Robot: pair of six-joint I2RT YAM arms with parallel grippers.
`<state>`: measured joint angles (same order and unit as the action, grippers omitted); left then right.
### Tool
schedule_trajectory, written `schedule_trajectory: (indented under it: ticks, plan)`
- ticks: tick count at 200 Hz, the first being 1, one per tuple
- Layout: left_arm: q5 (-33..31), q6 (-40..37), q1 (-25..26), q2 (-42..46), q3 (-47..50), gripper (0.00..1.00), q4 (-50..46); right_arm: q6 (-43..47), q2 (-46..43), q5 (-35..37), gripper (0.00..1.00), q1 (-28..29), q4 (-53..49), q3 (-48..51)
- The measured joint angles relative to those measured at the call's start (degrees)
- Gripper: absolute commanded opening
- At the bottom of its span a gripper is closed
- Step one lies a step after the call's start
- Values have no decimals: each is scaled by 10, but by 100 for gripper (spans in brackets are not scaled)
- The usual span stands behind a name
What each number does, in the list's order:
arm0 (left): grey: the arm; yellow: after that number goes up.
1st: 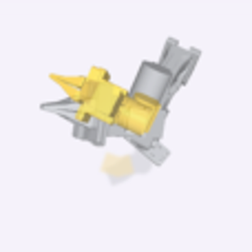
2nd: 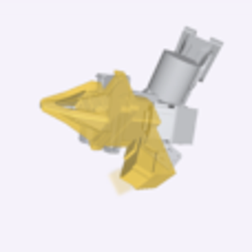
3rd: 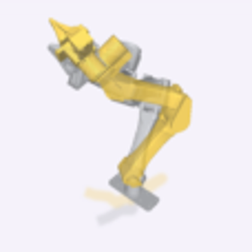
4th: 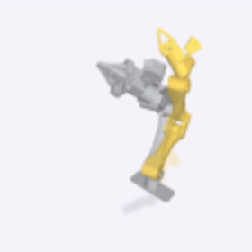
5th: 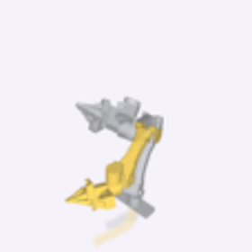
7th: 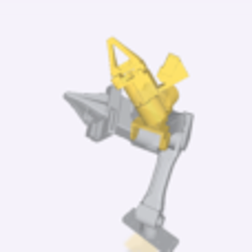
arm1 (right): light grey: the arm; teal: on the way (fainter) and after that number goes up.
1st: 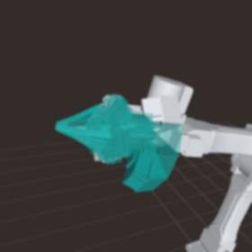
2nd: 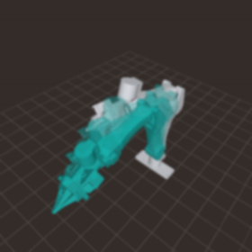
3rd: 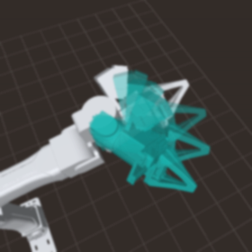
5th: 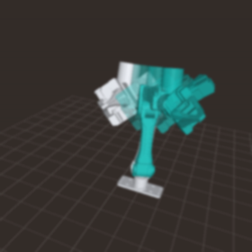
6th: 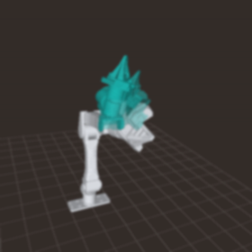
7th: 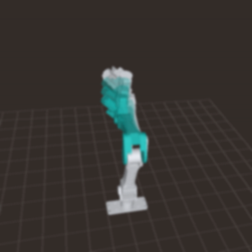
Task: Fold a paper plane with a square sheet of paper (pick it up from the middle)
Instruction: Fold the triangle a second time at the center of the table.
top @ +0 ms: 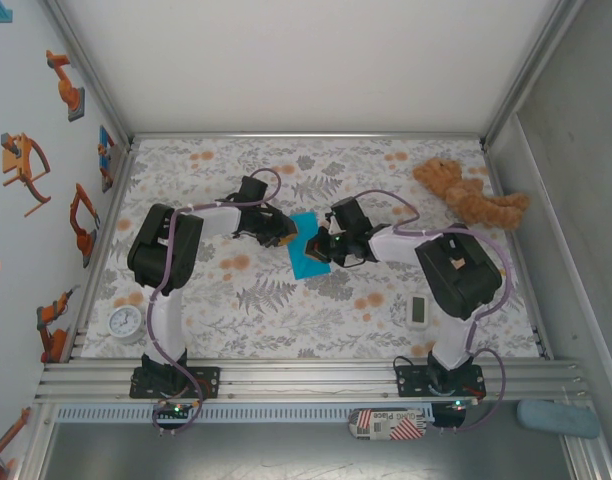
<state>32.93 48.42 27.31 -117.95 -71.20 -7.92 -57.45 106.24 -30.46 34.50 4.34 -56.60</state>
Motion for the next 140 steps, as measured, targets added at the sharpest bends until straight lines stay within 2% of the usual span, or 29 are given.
schedule_trajectory:
  ticks: [140]
  plan:
    - [-3, -3, 0, 0, 0, 22, -1, -13, 44, 14, 0, 10, 41, -24]
